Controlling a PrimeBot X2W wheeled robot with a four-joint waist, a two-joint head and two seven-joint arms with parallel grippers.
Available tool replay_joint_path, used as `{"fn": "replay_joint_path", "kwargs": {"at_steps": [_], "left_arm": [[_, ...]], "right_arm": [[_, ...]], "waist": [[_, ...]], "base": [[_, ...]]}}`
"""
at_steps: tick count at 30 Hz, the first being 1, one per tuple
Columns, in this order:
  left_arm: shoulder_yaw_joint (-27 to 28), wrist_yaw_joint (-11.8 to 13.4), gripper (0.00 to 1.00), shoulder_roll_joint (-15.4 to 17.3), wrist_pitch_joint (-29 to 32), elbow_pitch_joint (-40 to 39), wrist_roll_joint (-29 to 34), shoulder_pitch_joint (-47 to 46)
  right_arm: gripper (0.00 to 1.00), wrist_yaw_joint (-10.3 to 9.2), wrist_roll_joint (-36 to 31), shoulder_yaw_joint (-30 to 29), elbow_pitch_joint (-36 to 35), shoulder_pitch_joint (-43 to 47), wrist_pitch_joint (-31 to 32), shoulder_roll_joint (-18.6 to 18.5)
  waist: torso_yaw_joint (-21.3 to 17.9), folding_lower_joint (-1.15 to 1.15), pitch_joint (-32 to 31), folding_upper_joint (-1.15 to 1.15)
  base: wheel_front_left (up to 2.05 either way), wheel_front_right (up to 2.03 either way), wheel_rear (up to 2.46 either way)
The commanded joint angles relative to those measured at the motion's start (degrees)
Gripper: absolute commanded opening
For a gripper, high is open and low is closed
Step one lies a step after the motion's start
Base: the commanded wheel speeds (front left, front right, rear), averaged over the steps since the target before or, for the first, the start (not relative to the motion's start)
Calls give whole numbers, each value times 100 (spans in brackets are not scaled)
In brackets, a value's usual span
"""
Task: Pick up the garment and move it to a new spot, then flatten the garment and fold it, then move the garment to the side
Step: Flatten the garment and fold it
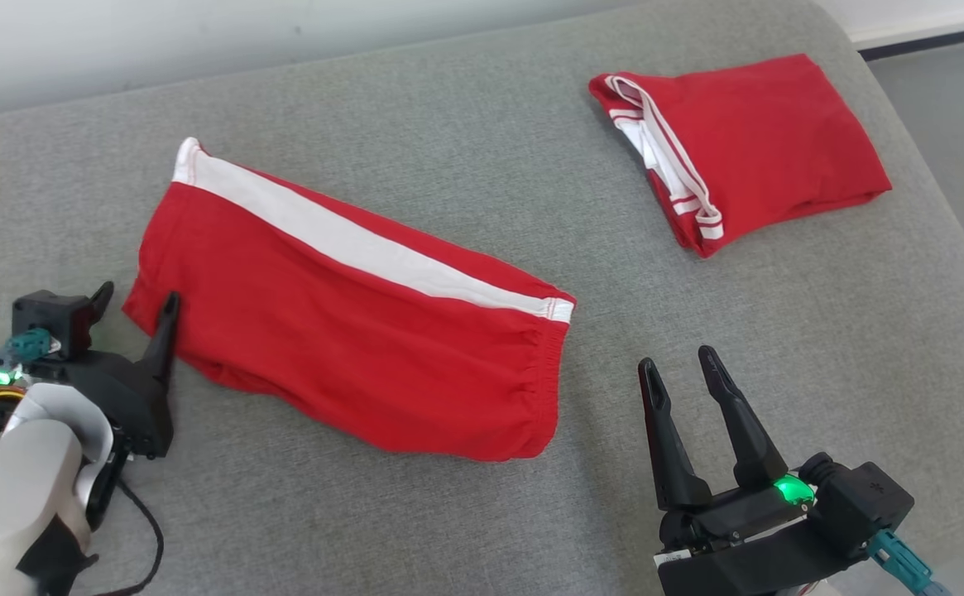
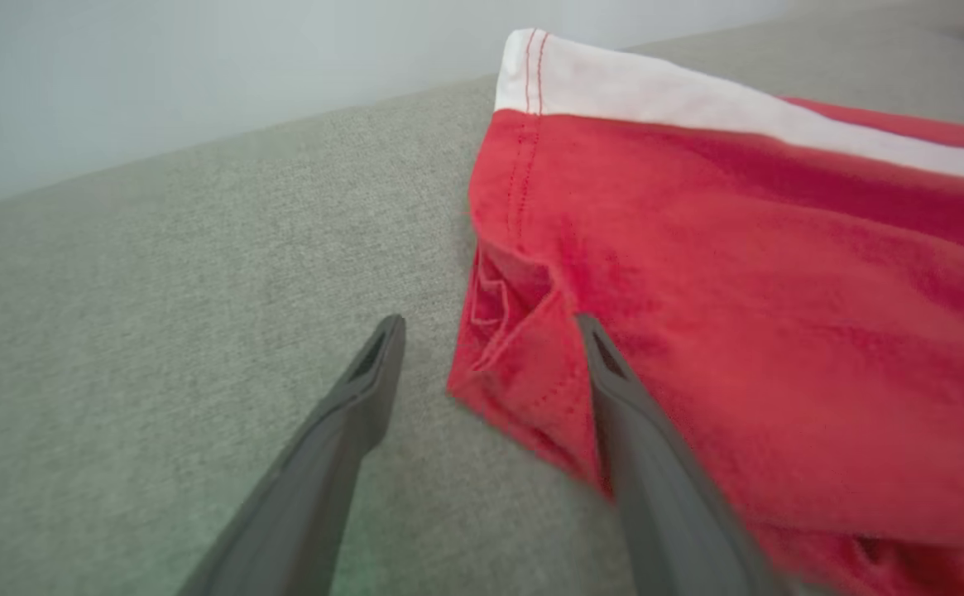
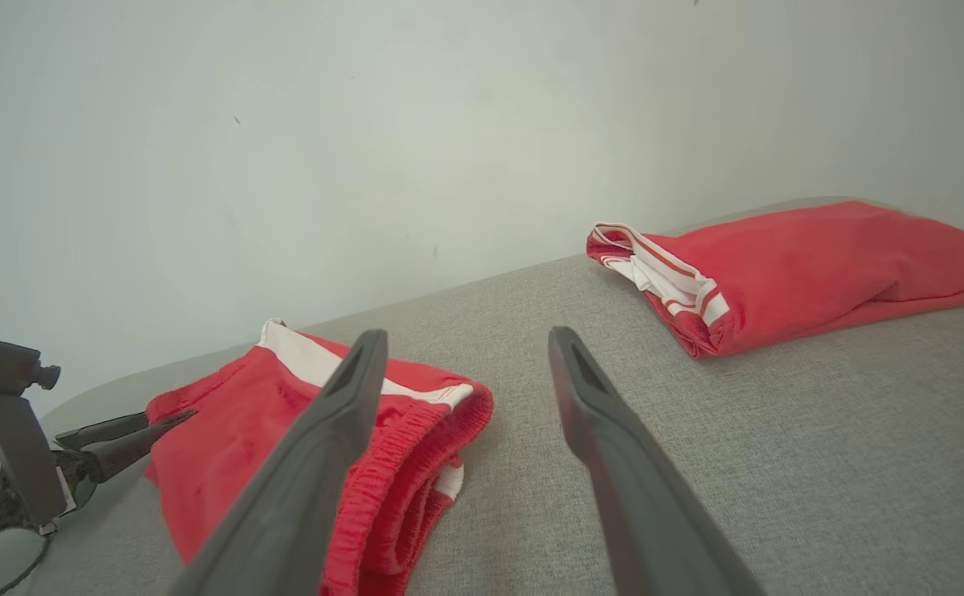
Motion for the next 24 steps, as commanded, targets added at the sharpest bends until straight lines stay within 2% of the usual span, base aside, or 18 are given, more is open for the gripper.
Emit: {"fn": "replay_joint_path", "kwargs": {"at_steps": [1,5,6,7,16,24], "left_arm": [[-78,-4,100,-53,23,68,-39,-31],[-269,-7,100,-135,303,181,-357,111],[-287,-7,88,-156,323,168,-447,127],[-348,-7,0,-156,340,147,-499,135],[-655,3,0,-220,-10,115,-846,254],[-367,29,0,-458,-211,-76,-1102,693]], "right_arm": [[100,5,-13,8,29,-59,3,32],[100,5,5,36,69,-108,2,44],[100,5,7,53,65,-121,2,38],[100,5,-6,72,57,-121,2,21],[100,5,45,158,120,-40,3,-59],[100,6,173,71,231,176,3,-57]], "waist": [[-24,0,9,0],[-9,0,-43,0],[2,0,-61,0],[19,0,-80,0],[301,0,-465,0],[771,0,-863,0]], "base": [[0,0,0],[0,0,0],[0,0,0],[0,0,0],[0,0,0],[0,0,0]]}}
